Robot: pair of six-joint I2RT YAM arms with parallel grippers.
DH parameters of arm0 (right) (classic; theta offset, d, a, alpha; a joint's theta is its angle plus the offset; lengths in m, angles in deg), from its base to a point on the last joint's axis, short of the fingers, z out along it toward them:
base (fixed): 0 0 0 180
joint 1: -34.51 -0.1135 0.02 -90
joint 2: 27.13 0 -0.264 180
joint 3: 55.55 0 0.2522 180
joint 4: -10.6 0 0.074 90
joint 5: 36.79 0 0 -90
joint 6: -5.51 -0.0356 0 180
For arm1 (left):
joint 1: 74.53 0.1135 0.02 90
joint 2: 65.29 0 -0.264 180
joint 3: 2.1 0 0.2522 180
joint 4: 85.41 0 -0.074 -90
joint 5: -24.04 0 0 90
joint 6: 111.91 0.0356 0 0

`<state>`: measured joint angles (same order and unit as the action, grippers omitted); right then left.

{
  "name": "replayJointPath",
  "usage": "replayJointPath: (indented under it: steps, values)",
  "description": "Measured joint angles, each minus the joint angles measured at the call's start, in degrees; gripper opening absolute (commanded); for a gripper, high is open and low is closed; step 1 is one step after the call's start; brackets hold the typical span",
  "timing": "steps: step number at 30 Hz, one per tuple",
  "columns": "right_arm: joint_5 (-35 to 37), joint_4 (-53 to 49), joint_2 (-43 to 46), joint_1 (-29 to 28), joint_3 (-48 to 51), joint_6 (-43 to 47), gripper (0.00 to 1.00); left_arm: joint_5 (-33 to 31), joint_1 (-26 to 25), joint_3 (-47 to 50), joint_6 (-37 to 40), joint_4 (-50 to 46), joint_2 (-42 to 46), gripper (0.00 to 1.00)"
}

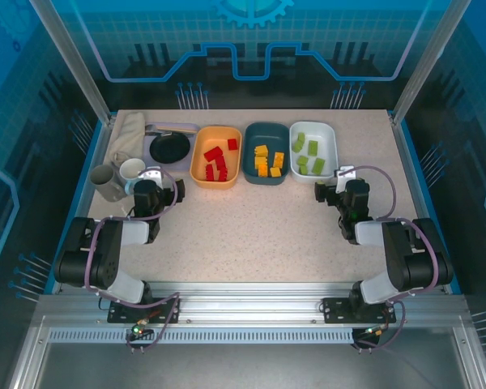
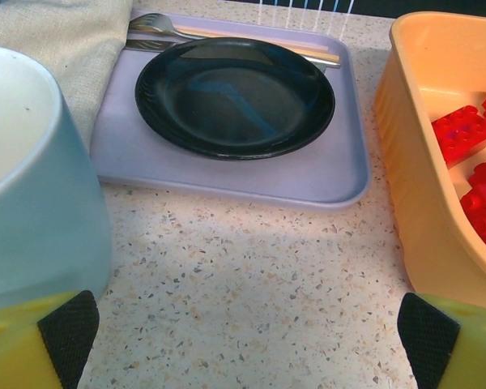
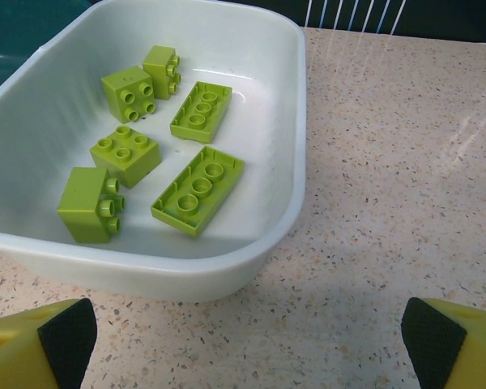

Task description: Sort the legos into containers by color

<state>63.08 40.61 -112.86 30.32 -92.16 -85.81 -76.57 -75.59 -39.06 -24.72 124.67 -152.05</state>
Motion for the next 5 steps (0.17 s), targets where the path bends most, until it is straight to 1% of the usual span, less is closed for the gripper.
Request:
replayJointPath:
  steps: [5]
  values:
    - [-2.93, -0.28, 0.00, 0.04, -0.31, 0.79, 1.00, 0.00, 0.00, 0.00, -0.02, 0.22, 0.00, 0.99]
